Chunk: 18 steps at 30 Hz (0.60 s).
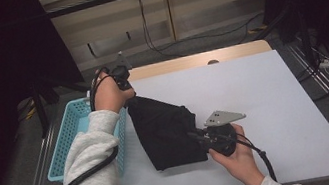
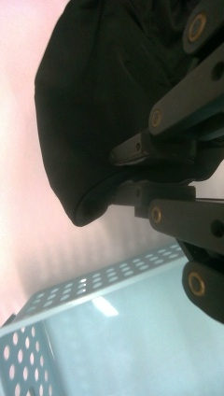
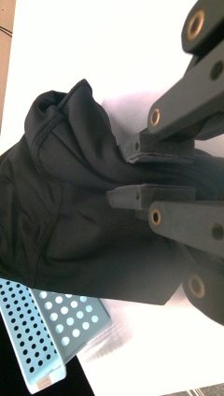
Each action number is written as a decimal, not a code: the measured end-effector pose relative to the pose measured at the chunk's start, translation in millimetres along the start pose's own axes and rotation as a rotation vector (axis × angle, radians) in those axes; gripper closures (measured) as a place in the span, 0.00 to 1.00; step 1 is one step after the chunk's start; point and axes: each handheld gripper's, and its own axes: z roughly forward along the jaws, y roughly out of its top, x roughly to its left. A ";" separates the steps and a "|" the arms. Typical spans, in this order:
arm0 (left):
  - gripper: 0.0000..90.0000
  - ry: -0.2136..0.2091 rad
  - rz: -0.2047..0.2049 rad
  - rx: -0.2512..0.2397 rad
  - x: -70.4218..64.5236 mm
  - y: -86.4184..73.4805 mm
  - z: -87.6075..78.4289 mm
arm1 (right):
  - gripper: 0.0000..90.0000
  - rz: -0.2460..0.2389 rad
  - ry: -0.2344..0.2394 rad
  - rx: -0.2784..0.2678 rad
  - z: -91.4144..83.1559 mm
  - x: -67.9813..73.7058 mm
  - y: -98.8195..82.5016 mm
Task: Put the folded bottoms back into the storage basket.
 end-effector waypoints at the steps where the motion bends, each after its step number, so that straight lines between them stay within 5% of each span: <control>1: 0.91 -0.001 0.001 0.000 0.4 0.1 -1.2 | 0.90 0.000 0.002 -0.001 0.6 0.5 0.8; 18: 0.91 0.026 -0.004 0.002 6.0 2.3 -20.6 | 0.90 -0.013 0.011 -0.036 6.1 7.2 11.1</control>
